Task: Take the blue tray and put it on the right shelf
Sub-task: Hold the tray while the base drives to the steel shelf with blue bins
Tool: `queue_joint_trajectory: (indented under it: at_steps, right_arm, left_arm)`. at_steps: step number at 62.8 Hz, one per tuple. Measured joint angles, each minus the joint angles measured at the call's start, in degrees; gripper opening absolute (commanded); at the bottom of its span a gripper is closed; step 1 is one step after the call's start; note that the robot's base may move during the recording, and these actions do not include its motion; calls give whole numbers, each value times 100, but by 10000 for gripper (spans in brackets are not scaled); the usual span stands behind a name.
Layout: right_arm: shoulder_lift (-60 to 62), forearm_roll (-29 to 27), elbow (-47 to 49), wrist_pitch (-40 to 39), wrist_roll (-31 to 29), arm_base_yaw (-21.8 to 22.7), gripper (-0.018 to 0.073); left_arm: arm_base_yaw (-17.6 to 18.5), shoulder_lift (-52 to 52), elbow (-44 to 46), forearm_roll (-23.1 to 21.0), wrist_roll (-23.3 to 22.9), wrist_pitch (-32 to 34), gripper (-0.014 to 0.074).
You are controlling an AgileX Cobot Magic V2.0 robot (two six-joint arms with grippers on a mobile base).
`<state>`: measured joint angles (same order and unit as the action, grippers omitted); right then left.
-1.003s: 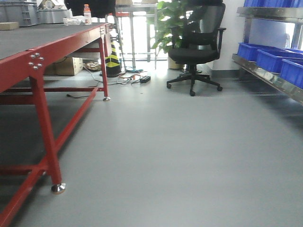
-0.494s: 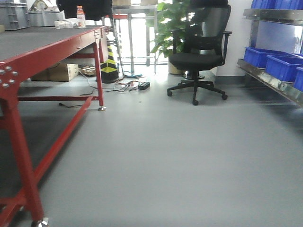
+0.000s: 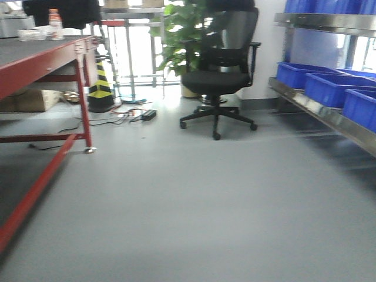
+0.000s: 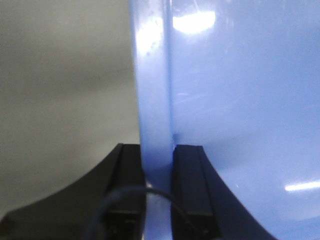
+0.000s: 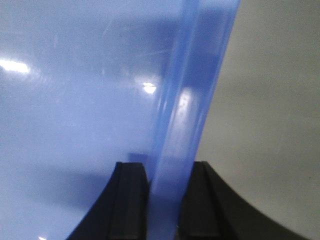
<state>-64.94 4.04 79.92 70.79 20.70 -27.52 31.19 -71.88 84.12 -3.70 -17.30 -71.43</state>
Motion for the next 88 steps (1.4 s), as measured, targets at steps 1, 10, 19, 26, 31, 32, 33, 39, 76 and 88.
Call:
queue_joint_trajectory:
  at_steps: [1, 10, 19, 26, 31, 32, 33, 39, 76, 88]
  right_arm:
    - [0, 0, 0, 0, 0, 0, 57]
    - [0, 0, 0, 0, 0, 0, 57]
    - [0, 0, 0, 0, 0, 0, 57]
    - [0, 0, 0, 0, -11, 0, 57]
    - [0, 0, 0, 0, -11, 0, 57]
    - [0, 0, 0, 0, -11, 0, 57]
    - [0, 0, 0, 0, -11, 0, 57]
    - [0, 0, 0, 0, -11, 0, 57]
    - [0, 0, 0, 0, -11, 0, 57]
    - [0, 0, 0, 0, -11, 0, 57]
  left_arm:
    - [0, 0, 0, 0, 0, 0, -48]
    - [0, 0, 0, -10, 0, 0, -48]
    - [0, 0, 0, -32, 0, 0, -48]
    - [0, 0, 0, -32, 0, 0, -48]
    - [0, 0, 0, -44, 0, 0, -48]
    - [0, 0, 0, -43, 0, 0, -48]
    - [0, 0, 0, -43, 0, 0, -48]
    - [0, 0, -10, -43, 0, 0, -48]
    - [0, 0, -7, -51, 0, -13, -48]
    - [0, -8, -7, -51, 0, -13, -48]
